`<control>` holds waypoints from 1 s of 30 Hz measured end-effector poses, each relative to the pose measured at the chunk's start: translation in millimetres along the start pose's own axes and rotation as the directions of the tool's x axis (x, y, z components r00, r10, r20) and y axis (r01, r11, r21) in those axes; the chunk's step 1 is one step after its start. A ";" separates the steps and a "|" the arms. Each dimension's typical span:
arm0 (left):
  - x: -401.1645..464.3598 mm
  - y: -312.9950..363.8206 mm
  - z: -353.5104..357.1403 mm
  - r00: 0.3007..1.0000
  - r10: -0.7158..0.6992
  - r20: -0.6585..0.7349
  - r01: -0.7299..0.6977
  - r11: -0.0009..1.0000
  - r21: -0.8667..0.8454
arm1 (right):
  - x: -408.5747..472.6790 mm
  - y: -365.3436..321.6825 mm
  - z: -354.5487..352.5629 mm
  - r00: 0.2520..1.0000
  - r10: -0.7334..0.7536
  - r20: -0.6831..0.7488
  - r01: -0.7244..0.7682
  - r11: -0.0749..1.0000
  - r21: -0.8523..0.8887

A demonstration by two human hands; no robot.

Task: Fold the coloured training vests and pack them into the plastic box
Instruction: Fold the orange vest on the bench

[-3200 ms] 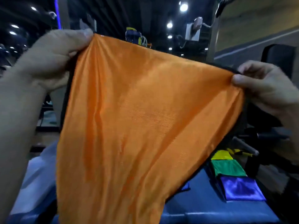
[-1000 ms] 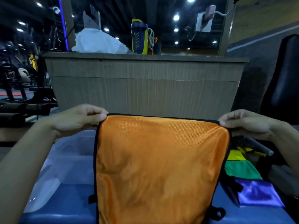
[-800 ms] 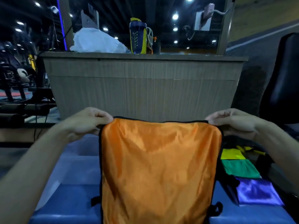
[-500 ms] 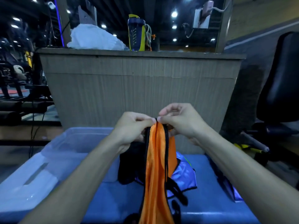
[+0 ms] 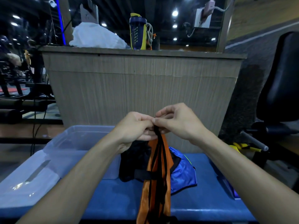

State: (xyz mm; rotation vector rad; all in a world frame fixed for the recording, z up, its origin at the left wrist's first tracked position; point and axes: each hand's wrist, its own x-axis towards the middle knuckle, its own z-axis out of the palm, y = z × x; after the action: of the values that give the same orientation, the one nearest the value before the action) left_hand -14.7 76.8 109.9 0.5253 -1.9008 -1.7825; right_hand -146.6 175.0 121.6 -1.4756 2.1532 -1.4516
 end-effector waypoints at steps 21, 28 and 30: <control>-66.7 -45.4 -30.2 0.664 0.748 0.003 -0.589 0.521 0.618 | -14.0 7.0 -17.1 0.964 -0.261 -0.060 0.260 0.965 -0.023; -53.2 -85.6 -34.5 0.727 0.663 0.181 -0.473 0.292 0.831 | -15.2 -6.7 -17.0 0.951 -0.309 0.018 0.309 0.950 -0.037; -43.9 -93.1 -35.1 0.689 0.693 0.213 -0.438 0.164 0.884 | -15.0 -8.3 -21.4 0.951 -0.308 0.032 0.308 0.951 0.006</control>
State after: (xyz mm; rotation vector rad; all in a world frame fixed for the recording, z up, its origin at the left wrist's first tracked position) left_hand 37.2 66.3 14.9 0.2231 -2.2908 -0.0303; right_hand -146.5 199.7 133.6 -1.8896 1.9687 -1.5054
